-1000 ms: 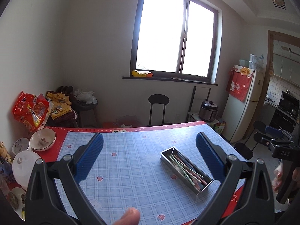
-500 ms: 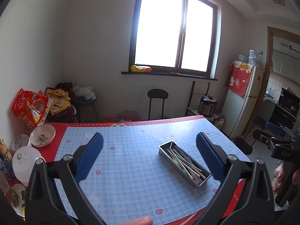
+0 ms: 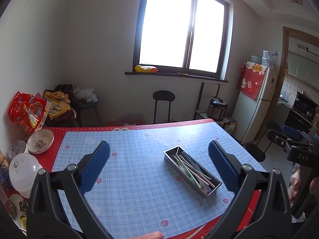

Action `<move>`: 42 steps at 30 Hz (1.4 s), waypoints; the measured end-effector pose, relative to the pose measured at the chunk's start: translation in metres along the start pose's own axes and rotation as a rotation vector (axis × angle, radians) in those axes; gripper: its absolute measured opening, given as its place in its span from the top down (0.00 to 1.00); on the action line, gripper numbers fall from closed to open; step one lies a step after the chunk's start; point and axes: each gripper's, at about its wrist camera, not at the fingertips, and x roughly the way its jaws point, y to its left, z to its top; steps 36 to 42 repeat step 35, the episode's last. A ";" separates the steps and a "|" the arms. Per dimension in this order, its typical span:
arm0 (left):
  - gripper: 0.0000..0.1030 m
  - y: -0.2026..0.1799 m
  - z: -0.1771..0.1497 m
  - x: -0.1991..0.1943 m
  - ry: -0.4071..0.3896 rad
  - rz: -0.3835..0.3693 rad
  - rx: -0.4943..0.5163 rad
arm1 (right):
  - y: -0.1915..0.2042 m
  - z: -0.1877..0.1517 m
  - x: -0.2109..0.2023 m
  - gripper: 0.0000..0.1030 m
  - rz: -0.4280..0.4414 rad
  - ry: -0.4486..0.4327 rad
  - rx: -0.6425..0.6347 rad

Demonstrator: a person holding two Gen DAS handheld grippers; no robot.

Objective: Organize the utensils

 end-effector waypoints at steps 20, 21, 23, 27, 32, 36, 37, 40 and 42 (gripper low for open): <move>0.05 -0.003 0.001 0.010 0.009 -0.003 0.002 | -0.007 0.003 0.006 0.05 -0.032 -0.014 0.015; 0.05 -0.003 0.000 0.011 0.009 -0.004 0.003 | -0.007 0.002 0.006 0.05 -0.034 -0.014 0.016; 0.05 -0.004 0.001 0.012 0.011 -0.005 0.005 | -0.008 0.003 0.006 0.05 -0.037 -0.016 0.017; 0.05 -0.004 0.000 0.014 0.015 -0.007 0.004 | -0.009 0.003 0.008 0.05 -0.038 -0.011 0.019; 0.05 -0.005 -0.001 0.016 0.021 0.005 0.006 | -0.010 0.002 0.009 0.05 -0.040 -0.005 0.023; 0.05 -0.004 0.000 0.018 0.026 0.009 0.001 | -0.010 0.001 0.010 0.05 -0.039 -0.001 0.023; 0.05 -0.004 0.000 0.018 0.026 0.009 0.001 | -0.010 0.001 0.010 0.05 -0.039 -0.001 0.023; 0.05 -0.004 0.000 0.018 0.026 0.009 0.001 | -0.010 0.001 0.010 0.05 -0.039 -0.001 0.023; 0.05 -0.004 0.000 0.018 0.026 0.009 0.001 | -0.010 0.001 0.010 0.05 -0.039 -0.001 0.023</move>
